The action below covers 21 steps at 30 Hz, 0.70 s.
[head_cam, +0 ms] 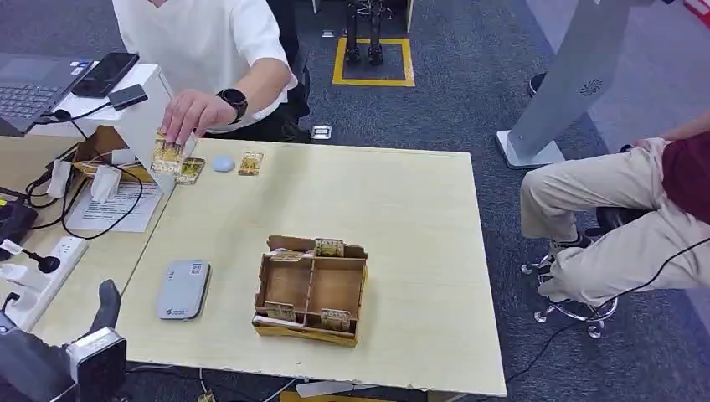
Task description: Pass the card to the sensor for recognition and then transmit it.
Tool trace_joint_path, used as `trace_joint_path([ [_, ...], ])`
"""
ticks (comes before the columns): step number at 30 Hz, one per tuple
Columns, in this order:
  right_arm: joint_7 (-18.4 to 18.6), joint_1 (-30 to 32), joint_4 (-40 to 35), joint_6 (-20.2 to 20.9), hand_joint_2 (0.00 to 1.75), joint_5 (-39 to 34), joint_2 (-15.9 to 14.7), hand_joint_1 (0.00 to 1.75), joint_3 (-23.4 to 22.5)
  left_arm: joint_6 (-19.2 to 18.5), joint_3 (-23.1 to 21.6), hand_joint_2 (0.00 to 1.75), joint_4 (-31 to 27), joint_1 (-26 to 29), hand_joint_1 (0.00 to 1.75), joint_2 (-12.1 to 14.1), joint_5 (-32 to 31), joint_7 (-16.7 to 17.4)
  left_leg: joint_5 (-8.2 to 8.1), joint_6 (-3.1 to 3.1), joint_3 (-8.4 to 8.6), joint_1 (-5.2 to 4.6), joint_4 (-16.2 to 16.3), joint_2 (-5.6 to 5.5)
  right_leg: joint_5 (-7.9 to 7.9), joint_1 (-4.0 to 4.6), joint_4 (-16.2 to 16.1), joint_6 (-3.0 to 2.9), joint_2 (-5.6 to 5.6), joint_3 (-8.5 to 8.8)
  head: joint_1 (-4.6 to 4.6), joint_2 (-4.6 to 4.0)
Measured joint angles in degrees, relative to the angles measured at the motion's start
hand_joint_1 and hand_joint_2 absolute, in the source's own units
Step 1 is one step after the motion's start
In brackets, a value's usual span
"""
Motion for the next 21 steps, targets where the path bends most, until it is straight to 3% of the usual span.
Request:
trace_joint_path([
  [10, -0.2, 0.0, 0.0, 0.1, 1.75, -0.4, 0.0, 0.00, 0.0, 0.0, -3.6, 1.75, 1.2, 0.3, 0.00, 0.0, 0.8, -0.2, 0.00, 0.00, 0.00, 0.00, 0.0, 0.00, 0.00, 0.00, 0.0, 0.00, 0.00, -0.01, -0.02, 0.00],
  [21, -0.2, -0.3, 0.0, 1.7, 1.75, 4.2, -0.9, 0.00, 0.0, 0.0, -4.9, 1.75, 9.5, -1.4, 0.00, 0.4, -7.9, -2.9, 0.00, 0.00, 0.03, -0.01, 0.0, 0.09, 0.01, 0.00, 0.0, 0.00, 0.10, -0.06, -0.02, 0.00],
])
